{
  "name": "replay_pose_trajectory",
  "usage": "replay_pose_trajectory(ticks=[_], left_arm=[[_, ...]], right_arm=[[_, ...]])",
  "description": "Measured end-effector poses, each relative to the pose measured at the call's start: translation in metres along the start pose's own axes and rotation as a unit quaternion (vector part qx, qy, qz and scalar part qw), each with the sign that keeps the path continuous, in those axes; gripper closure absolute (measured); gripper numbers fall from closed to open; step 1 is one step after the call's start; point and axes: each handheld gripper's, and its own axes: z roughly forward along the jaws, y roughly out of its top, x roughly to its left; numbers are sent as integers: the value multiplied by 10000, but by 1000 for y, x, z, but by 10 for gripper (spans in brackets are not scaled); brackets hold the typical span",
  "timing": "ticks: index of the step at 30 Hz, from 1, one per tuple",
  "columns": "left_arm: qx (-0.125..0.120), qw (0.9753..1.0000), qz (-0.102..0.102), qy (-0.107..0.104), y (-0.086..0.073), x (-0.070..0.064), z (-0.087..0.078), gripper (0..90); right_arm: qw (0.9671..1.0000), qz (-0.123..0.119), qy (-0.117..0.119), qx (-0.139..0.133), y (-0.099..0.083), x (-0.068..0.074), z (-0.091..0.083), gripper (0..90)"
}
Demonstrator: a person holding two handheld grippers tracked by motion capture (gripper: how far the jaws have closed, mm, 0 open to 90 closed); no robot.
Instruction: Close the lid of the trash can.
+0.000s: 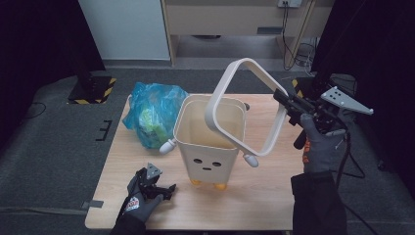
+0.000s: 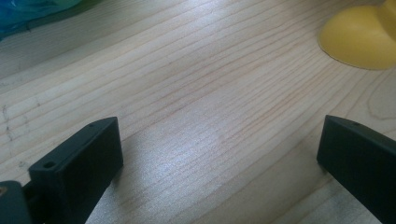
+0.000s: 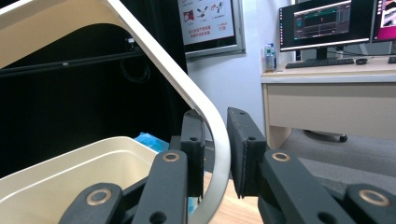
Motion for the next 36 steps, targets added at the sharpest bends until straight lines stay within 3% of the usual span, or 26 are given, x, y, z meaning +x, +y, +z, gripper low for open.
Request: replay_pose_trajectory(ticks=[18,29,36], left_arm=[[-1,10000,-1,-1,0,0,0,0],[0,10000,2,-2,0,0,0,0],[1,10000,3,-1,0,0,0,0]], right_arm=[[9998,-28,148,117,3,12,19,776],[9989,-104,289,358,3,26,38,776],[9986,-81,293,441,-1,27,46,775]])
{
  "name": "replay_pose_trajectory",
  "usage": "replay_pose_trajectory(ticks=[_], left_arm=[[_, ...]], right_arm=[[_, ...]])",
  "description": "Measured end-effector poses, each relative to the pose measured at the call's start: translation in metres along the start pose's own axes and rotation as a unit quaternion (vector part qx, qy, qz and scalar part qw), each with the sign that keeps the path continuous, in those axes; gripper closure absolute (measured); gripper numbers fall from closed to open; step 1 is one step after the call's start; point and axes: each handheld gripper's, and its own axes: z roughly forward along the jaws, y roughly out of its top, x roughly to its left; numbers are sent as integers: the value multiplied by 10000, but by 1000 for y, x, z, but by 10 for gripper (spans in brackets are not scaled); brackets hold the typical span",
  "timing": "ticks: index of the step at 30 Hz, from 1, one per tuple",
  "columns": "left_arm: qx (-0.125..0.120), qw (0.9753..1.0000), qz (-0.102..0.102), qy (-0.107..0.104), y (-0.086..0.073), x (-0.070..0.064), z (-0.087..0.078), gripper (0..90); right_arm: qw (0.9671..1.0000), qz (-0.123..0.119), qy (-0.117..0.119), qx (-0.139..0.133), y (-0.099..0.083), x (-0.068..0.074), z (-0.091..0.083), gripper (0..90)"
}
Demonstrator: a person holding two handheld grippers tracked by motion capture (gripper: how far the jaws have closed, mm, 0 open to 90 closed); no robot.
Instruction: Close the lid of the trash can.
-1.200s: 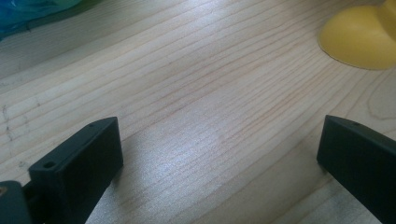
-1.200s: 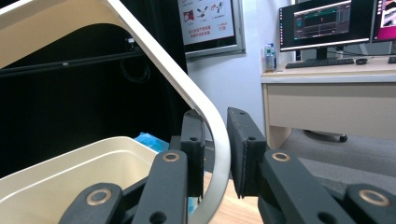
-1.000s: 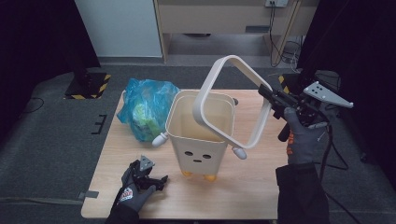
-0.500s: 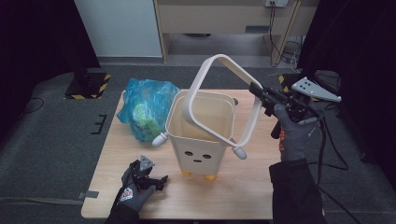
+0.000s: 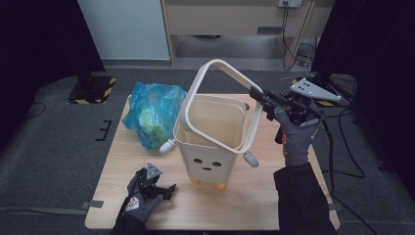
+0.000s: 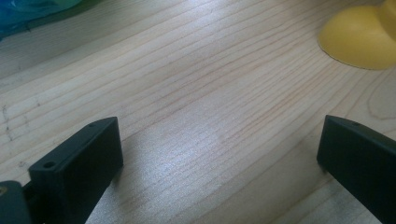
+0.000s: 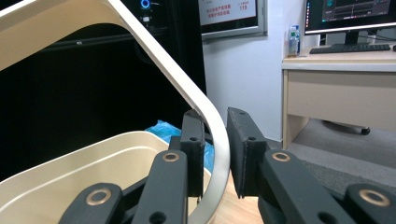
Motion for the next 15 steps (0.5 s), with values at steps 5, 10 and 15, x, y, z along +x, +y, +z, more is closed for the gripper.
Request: replay_pose_trajectory(ticks=[5,10,15], left_arm=[[-1,10000,-2,-1,0,0,0,0],[-5,10000,-1,-4,0,0,0,0],[1,10000,-3,-14,0,0,0,0]], right_arm=[[10000,3,-10,49,-2,0,5,773],[9999,5,-17,103,-3,0,10,772],[9998,7,-33,206,-4,0,17,771]])
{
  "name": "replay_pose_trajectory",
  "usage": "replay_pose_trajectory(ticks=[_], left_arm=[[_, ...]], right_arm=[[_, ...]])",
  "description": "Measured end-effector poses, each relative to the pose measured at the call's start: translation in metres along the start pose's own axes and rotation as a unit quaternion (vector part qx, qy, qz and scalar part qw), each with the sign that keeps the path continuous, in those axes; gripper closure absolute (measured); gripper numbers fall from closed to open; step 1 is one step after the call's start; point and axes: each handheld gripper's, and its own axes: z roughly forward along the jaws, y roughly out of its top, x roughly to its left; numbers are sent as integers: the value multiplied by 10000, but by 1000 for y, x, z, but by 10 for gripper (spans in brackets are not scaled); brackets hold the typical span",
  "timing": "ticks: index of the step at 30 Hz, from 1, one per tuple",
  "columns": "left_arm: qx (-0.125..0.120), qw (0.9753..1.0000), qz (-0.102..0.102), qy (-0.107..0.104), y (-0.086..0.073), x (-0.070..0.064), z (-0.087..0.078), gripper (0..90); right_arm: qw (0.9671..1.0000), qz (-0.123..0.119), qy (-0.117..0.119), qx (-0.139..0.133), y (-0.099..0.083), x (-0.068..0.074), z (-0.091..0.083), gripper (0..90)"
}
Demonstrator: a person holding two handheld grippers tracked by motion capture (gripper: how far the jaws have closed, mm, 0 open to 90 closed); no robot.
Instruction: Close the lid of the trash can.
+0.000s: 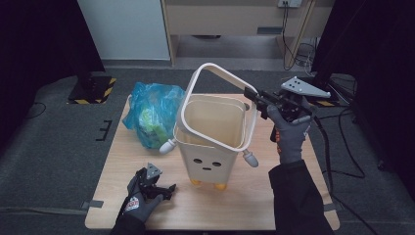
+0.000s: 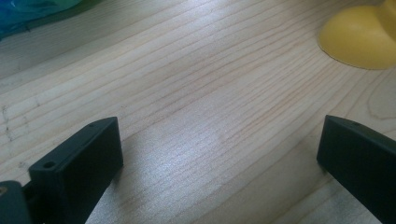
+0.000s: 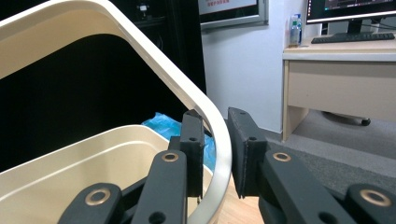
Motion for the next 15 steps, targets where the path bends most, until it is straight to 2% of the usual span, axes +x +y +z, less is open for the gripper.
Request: replay_pose_trajectory(ticks=[15], left_arm=[[-16,10000,-19,1,0,0,0,0]], right_arm=[[9998,-1,-41,216,-6,0,15,765]])
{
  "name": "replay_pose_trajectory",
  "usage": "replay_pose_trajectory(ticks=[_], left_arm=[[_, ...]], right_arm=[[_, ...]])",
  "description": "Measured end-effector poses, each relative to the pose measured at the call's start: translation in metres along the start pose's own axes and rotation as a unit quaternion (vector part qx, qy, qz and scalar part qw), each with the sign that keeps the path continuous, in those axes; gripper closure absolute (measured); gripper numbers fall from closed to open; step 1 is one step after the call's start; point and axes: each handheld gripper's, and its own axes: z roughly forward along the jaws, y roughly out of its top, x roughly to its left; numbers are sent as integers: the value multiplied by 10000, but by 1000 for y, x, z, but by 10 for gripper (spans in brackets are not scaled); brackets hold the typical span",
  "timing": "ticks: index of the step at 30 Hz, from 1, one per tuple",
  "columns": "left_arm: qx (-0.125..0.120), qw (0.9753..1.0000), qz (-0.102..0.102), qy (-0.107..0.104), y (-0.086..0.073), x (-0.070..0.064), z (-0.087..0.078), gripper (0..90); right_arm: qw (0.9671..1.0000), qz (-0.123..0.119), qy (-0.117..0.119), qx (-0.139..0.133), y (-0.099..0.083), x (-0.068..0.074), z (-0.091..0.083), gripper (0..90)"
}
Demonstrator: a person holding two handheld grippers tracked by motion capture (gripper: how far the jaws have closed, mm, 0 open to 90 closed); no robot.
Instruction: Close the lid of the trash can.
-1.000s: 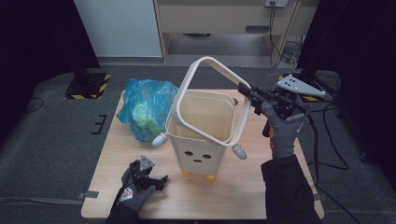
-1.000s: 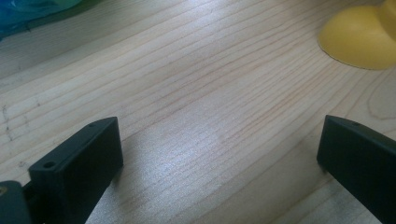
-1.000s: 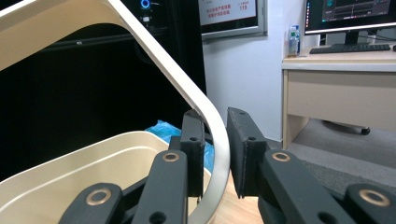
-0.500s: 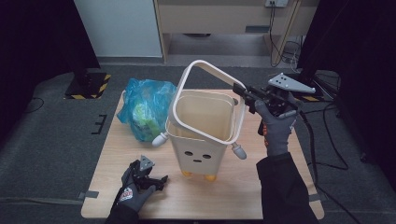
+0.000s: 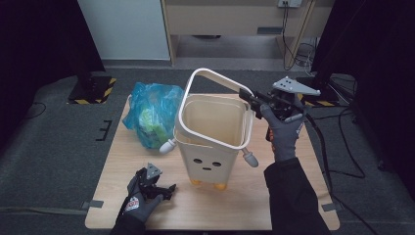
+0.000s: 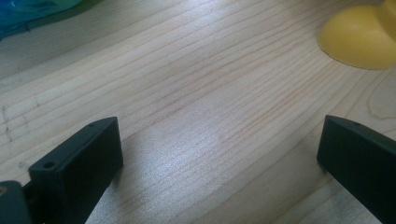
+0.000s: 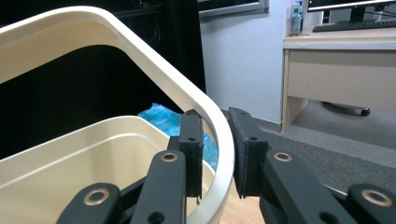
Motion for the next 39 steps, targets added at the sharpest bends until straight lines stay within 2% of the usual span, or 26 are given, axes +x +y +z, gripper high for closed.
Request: replay_pose_trajectory(ticks=[25,32,39], left_arm=[[24,10000,36,-4,0,0,0,0],[22,10000,33,-4,0,0,0,0],[21,10000,33,-5,0,0,0,0]], right_arm=[[9992,-46,87,390,-12,-1,14,748],[9993,21,191,335,-13,-2,13,716],[9993,-79,202,290,-13,-2,10,702]])
